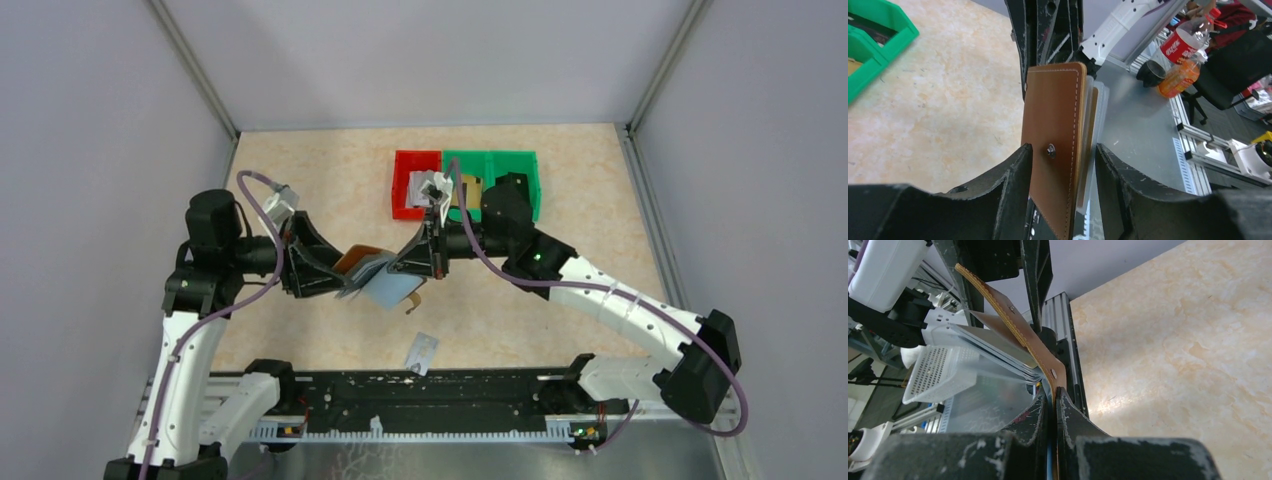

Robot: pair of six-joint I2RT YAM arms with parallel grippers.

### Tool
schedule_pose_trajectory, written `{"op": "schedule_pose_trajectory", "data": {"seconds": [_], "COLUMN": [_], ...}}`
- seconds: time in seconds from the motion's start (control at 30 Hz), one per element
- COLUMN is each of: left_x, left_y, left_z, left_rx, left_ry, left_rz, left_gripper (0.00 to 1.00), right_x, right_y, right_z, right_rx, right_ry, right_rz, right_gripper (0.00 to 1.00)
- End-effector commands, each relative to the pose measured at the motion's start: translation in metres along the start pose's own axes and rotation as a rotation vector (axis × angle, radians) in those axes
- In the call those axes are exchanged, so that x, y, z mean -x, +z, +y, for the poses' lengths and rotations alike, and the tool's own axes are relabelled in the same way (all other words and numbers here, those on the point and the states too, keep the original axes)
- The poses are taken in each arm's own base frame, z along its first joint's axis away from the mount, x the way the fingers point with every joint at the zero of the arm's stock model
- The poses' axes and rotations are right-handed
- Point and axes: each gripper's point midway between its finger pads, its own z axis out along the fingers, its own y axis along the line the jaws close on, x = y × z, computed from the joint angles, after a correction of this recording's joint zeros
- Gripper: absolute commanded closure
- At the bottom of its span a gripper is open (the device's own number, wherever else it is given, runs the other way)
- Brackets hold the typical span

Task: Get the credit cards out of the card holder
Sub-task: Remove the credit card from the card holder.

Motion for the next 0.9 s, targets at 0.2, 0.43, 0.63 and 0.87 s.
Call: {"op": "schedule_pose_trajectory", "data": {"seconds": [0.2,0.43,0.63,0.87], "left_x": [-0.001,0.008,0.014,0.008], "left_y": [0.001,-0.017,-0.024,-0.015], "left_z": [0.028,0.072,0.078,0.065], "left_rx": [0.152,0.452,0.522,0.423], "left_ry": [-0.022,0.127,0.194,0.127], "left_rz": [-0.057,-0.122,-0.143,-0.126], "left_gripper": [0.45,0.43,0.45,0.43], "right_x": [0.033,0.036,0.039,0.046], "right_y": [0.004,0.006,0.004,0.004], "right_z": [0.020,0.021,0.026,0.035], "right_rx": [0.095,0.088,0.105,0.146], "right_ry": [0.014,0.064,0.058,0.052], "right_rz": [-0.077,-0.070,-0.083,-0.100], "right_gripper": [1.00,1.00,1.00,1.00]}}
